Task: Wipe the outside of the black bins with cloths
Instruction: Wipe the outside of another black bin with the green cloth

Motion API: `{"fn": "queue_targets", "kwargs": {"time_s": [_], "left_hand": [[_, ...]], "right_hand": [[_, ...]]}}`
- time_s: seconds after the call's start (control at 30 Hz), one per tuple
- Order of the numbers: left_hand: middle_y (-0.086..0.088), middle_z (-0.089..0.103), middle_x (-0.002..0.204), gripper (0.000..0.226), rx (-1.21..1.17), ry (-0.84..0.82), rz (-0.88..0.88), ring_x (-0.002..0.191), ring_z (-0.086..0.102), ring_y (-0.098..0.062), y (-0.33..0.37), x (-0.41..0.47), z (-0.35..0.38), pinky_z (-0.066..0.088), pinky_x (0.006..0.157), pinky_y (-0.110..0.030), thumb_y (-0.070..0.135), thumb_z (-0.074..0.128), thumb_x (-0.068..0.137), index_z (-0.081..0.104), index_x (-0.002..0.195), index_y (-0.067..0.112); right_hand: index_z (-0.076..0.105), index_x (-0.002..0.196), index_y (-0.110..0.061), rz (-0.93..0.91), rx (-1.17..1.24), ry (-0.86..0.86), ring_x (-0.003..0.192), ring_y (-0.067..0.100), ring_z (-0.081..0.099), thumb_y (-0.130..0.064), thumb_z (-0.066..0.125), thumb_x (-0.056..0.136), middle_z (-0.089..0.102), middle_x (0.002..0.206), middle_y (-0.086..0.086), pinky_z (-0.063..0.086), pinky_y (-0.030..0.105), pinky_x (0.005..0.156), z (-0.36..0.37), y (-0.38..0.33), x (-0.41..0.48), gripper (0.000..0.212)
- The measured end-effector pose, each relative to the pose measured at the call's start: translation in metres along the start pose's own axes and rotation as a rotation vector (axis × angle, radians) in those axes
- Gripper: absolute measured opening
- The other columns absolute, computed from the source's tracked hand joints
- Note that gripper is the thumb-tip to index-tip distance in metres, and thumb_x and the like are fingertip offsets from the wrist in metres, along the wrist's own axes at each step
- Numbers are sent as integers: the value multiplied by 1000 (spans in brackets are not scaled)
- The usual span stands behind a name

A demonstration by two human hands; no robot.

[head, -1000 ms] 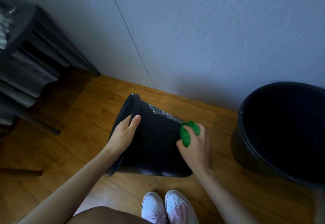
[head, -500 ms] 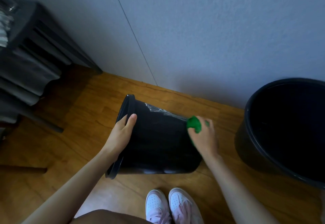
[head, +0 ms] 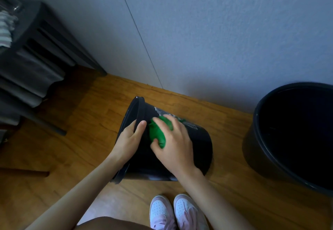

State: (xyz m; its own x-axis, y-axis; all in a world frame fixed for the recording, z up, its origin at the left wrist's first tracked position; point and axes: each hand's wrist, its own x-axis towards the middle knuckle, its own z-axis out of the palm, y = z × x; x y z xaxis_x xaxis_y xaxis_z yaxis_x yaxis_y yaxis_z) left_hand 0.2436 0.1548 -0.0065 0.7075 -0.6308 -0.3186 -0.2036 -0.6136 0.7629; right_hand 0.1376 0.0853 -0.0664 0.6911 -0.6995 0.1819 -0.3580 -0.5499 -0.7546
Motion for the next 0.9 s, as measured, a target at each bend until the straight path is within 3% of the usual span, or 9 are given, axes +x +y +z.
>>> {"fn": "queue_targets", "kwargs": {"time_s": [0.13, 0.3, 0.4, 0.5, 0.6, 0.73, 0.8, 0.9], "left_hand": [[-5, 67, 95, 28, -21, 15, -19, 89, 62, -14, -2, -1, -2, 48, 76, -27, 34, 37, 99, 60, 95, 18], [2, 67, 104, 22, -121, 8, -44, 100, 62, -12, -7, -4, -7, 49, 92, -35, 37, 37, 98, 58, 97, 31], [2, 66, 106, 25, -138, -8, -56, 101, 62, -12, -5, -4, -7, 49, 92, -35, 37, 36, 98, 58, 106, 27], [3, 64, 109, 29, -109, -3, -52, 103, 59, -10, -2, -2, -4, 48, 92, -31, 37, 36, 98, 57, 113, 23], [3, 65, 103, 22, -104, -4, -40, 96, 61, -8, -2, -3, -3, 48, 81, -24, 36, 36, 98, 57, 98, 29], [4, 63, 79, 27, -1, -6, 26, 71, 59, 1, -1, -3, -1, 44, 62, -12, 32, 38, 99, 58, 85, 21], [2, 60, 74, 30, 10, -5, 33, 64, 56, 0, -2, -3, -1, 44, 64, -18, 31, 38, 99, 58, 83, 16], [-1, 64, 82, 30, -18, -22, 13, 77, 60, -10, -3, -5, -3, 46, 70, -25, 32, 37, 99, 60, 90, 14]], "right_hand": [[57, 122, -30, 43, -40, -48, 113, 23, 48, -32, 57, 79, 48, 130, -4, 42, 30, 80, 1, 12, 24, 43], [59, 120, -29, 469, -137, -123, 111, 32, 52, -32, 56, 85, 49, 127, 3, 41, 33, 89, 0, 103, 35, 36], [55, 125, -27, 577, -173, -146, 113, 31, 50, -33, 53, 88, 45, 130, 6, 41, 35, 89, -8, 132, 17, 38], [54, 128, -25, 524, -157, -124, 115, 29, 47, -29, 57, 87, 42, 133, 4, 40, 36, 91, -11, 115, 2, 42], [59, 122, -22, 331, -98, -52, 109, 29, 52, -22, 64, 77, 49, 127, 4, 42, 37, 91, -9, 69, -7, 46], [59, 120, -24, 42, -19, -8, 114, 24, 50, -25, 63, 74, 50, 128, 1, 46, 35, 88, -4, -1, -2, 46], [60, 117, -27, -13, -13, -5, 113, 22, 49, -27, 61, 75, 50, 128, -2, 46, 32, 82, -2, -19, 9, 42], [59, 120, -28, 55, -22, -70, 112, 22, 48, -30, 59, 80, 48, 129, -4, 38, 27, 77, -2, -12, 32, 40]]}}
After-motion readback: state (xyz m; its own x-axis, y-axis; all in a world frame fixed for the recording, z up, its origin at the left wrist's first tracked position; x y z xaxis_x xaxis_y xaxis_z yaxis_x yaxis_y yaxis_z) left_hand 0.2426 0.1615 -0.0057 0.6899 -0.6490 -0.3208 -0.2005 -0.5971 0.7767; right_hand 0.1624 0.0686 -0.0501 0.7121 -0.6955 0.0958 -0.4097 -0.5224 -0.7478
